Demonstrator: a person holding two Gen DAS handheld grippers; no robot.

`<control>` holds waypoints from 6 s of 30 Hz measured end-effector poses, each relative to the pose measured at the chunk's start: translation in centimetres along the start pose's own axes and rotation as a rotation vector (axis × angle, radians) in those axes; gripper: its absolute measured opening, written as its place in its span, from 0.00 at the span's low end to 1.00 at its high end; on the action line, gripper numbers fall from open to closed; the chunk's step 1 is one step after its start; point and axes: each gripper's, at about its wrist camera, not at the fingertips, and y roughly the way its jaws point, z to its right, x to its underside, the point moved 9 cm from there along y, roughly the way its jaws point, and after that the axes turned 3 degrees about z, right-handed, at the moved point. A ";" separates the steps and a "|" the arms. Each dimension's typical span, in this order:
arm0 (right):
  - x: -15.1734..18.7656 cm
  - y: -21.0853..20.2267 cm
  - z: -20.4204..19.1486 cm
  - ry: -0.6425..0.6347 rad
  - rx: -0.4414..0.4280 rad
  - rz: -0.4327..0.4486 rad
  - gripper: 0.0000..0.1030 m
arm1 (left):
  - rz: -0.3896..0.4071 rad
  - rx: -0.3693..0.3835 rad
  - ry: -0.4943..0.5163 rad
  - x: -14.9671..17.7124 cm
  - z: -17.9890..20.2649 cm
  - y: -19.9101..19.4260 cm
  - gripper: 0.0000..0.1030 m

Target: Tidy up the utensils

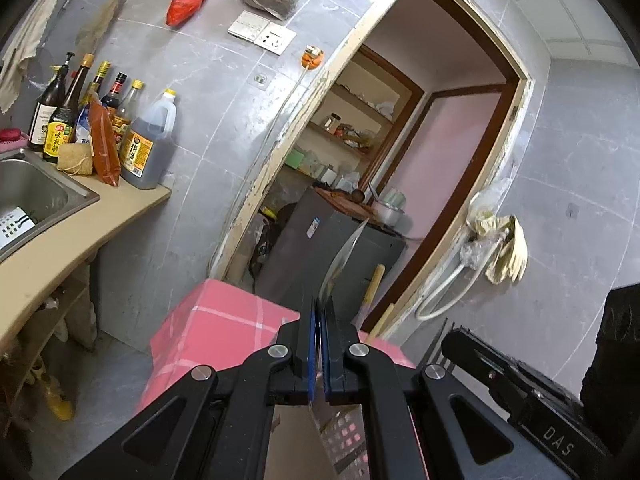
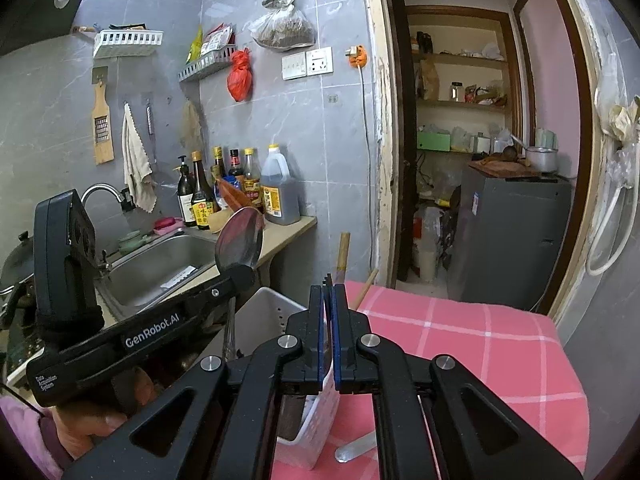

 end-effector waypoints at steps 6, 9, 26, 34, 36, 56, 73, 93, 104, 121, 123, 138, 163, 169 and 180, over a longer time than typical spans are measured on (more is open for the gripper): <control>0.6 -0.4 0.3 0.040 -0.027 -0.010 0.09 | -0.044 0.008 0.022 0.6 0.2 -1.2 0.08; 0.5 -1.1 0.8 0.054 -0.014 0.007 0.17 | -0.040 0.011 0.022 0.5 0.5 -2.1 0.31; -2.2 -12.2 9.9 0.171 0.220 0.260 0.85 | 0.085 -0.133 0.201 -1.9 6.6 -7.0 0.99; -1.4 -16.4 14.2 0.134 0.316 0.300 0.99 | 0.135 -0.186 0.269 0.7 10.0 -7.6 0.99; -0.7 -17.0 15.2 0.127 0.327 0.293 0.99 | 0.130 -0.193 0.274 1.5 10.6 -7.6 0.99; 10.3 -11.6 23.5 0.183 0.188 0.039 0.99 | -0.043 -0.328 0.250 12.9 12.1 -3.7 0.99; 18.9 -3.6 23.0 0.274 -0.084 -0.251 0.59 | -0.345 -0.235 0.072 21.4 10.4 1.3 0.63; 21.6 4.3 20.3 0.437 -0.156 -0.535 0.37 | -0.617 -0.216 -0.051 24.5 8.1 6.0 0.24; 23.6 8.0 18.3 0.547 0.016 -0.683 0.37 | -0.767 -0.251 -0.109 24.4 7.2 7.0 0.09; 24.5 6.4 15.5 0.406 0.002 -0.772 0.07 | -0.880 -0.161 -0.141 25.5 7.8 4.9 0.04; 24.7 6.3 15.7 0.462 -0.025 -0.782 0.07 | -0.896 -0.157 -0.152 25.7 7.6 5.1 0.05; 25.8 7.5 16.3 0.706 0.030 -0.789 0.17 | -0.882 -0.146 -0.214 25.9 7.4 4.7 0.04; 23.6 11.0 15.3 0.414 0.277 -0.795 0.19 | -0.758 -0.173 -0.361 25.4 4.4 -0.5 0.03; 23.0 10.3 14.8 0.396 0.177 -0.778 0.19 | -0.752 -0.174 -0.328 25.4 5.1 -0.7 0.02; 21.1 2.8 16.3 0.740 -0.098 -0.534 0.11 | -0.683 -0.129 -0.245 22.2 7.5 -2.8 0.02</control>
